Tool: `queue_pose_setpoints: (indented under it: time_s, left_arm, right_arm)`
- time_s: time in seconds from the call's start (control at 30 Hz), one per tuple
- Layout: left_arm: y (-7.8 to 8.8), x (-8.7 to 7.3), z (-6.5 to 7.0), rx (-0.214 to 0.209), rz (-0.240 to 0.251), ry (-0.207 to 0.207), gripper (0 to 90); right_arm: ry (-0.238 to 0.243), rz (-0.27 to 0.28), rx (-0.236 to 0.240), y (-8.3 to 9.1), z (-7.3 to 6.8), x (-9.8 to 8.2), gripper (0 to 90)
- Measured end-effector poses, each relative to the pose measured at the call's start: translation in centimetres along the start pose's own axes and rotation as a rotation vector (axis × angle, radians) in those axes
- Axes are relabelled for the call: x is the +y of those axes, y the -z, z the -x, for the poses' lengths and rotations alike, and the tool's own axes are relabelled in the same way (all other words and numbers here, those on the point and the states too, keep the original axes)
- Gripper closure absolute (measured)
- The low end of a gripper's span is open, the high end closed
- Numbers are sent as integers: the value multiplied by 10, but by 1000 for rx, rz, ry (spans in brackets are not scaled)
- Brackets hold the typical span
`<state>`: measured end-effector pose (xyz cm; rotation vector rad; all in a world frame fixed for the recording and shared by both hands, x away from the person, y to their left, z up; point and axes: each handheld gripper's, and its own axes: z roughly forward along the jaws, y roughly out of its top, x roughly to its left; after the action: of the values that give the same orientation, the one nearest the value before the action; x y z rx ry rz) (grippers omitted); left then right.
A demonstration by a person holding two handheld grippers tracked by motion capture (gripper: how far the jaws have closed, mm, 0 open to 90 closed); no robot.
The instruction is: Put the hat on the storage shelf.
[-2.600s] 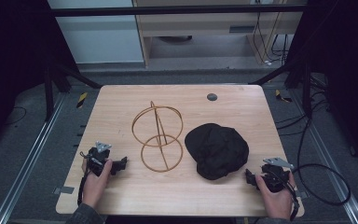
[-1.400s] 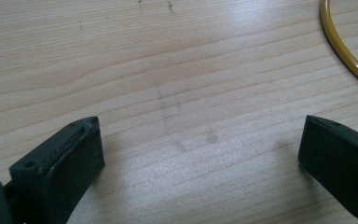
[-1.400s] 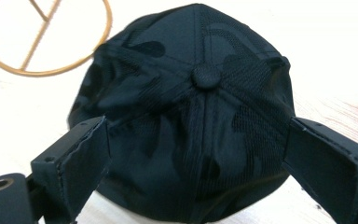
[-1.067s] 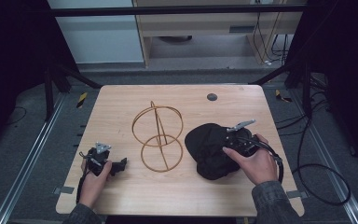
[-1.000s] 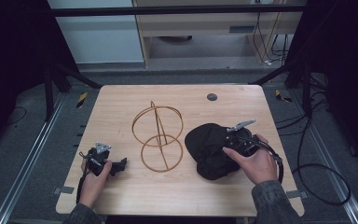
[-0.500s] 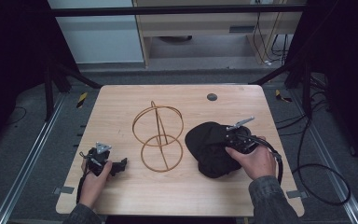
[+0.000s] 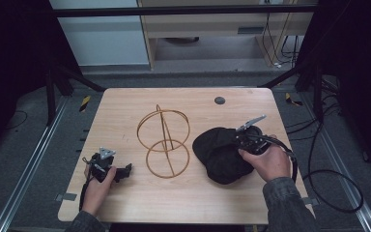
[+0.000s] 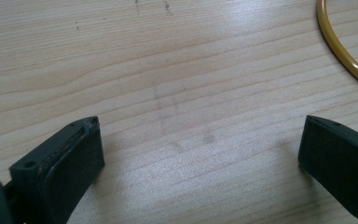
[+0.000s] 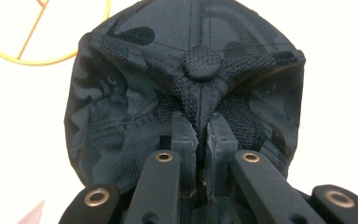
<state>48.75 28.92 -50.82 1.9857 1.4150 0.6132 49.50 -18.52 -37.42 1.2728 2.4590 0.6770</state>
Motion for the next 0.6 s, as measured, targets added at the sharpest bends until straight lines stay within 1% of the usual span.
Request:
queue_pose_setpoints:
  time_s: [0.07, 0.13, 0.17, 0.23, 0.4, 0.47, 0.6]
  left_arm:
    - [0, 0, 0, 0, 0, 0, 0]
    - [0, 0, 0, -1, 1, -1, 0]
    - [0, 0, 0, -1, 1, -1, 0]
    - [0, 0, 0, -1, 0, -1, 0]
    - [0, 0, 0, -1, 1, -2, 0]
    - [0, 0, 0, -1, 1, -2, 0]
    - [0, 0, 0, -1, 4, -1, 0]
  right_arm:
    - [4, -1, 0, 2, 0, 1, 850]
    - [15, 9, 0, 9, 1, 4, 856]
    - [23, 18, -2, 16, 1, 6, 859]
    - [31, 21, -3, 18, 1, 7, 859]
    - [54, 45, 5, 36, -1, 13, 861]
    - [62, 48, 5, 39, -1, 14, 861]
    - [73, 91, 9, 59, -4, 21, 861]
